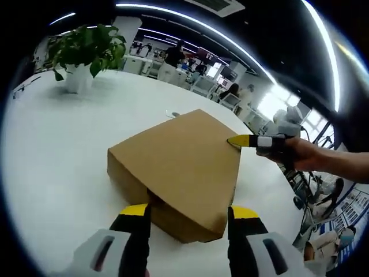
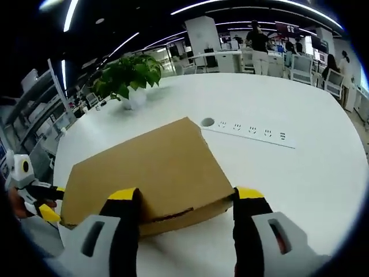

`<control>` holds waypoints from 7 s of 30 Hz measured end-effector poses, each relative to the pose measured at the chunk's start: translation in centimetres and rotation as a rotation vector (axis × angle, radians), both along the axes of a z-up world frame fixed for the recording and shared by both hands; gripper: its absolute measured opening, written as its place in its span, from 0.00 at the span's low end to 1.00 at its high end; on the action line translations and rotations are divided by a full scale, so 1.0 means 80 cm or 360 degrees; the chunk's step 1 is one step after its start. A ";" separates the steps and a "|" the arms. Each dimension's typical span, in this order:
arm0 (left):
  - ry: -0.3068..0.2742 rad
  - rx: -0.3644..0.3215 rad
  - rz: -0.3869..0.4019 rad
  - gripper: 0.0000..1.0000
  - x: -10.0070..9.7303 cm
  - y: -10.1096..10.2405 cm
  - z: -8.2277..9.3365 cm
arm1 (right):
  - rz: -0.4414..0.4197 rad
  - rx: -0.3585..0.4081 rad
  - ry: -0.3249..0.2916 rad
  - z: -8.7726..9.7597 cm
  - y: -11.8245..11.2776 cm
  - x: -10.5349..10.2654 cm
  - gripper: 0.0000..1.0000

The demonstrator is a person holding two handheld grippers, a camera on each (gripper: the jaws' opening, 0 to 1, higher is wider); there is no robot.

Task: Operate the shoe box by opening the lid, removing the specified soft item, and placing it in the target area until the item is outside and the box remains undamaged.

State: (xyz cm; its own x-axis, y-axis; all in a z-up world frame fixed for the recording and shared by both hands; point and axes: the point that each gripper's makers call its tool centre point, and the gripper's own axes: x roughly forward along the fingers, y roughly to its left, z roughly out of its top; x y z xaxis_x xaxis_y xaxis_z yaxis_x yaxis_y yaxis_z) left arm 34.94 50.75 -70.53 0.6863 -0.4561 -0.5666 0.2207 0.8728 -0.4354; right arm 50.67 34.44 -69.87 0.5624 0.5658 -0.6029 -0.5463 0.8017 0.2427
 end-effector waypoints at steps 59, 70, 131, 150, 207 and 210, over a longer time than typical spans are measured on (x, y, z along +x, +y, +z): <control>-0.0060 0.0342 -0.0108 0.74 -0.127 0.190 -0.008 | 0.0018 -0.0013 0.0122 -0.013 0.157 -0.212 0.58; -0.0090 0.0438 -0.0161 0.69 -0.123 0.208 -0.014 | -0.0017 -0.0017 0.0134 -0.014 0.166 -0.222 0.58; -0.0094 0.0473 -0.0094 0.58 -0.136 0.212 -0.022 | 0.0342 -0.0190 -0.0114 -0.029 0.169 -0.225 0.58; -0.0124 0.0412 -0.0009 0.58 -0.135 0.212 0.002 | 0.0297 -0.0145 -0.0102 -0.014 0.170 -0.230 0.57; -0.0407 0.0490 0.0310 0.28 -0.090 0.258 0.124 | 0.0056 0.0262 -0.0434 0.154 0.200 -0.159 0.54; -0.0450 0.0620 0.0311 0.22 -0.085 0.266 0.129 | 0.0062 0.0264 -0.0440 0.158 0.203 -0.154 0.54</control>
State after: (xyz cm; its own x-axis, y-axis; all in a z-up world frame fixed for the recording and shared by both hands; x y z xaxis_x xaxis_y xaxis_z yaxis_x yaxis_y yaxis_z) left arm 28.10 72.06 -60.19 0.8884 -0.0964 -0.4489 0.0992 0.9949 -0.0172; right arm 38.32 50.64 -57.23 0.6682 0.6677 -0.3281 -0.6392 0.7409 0.2060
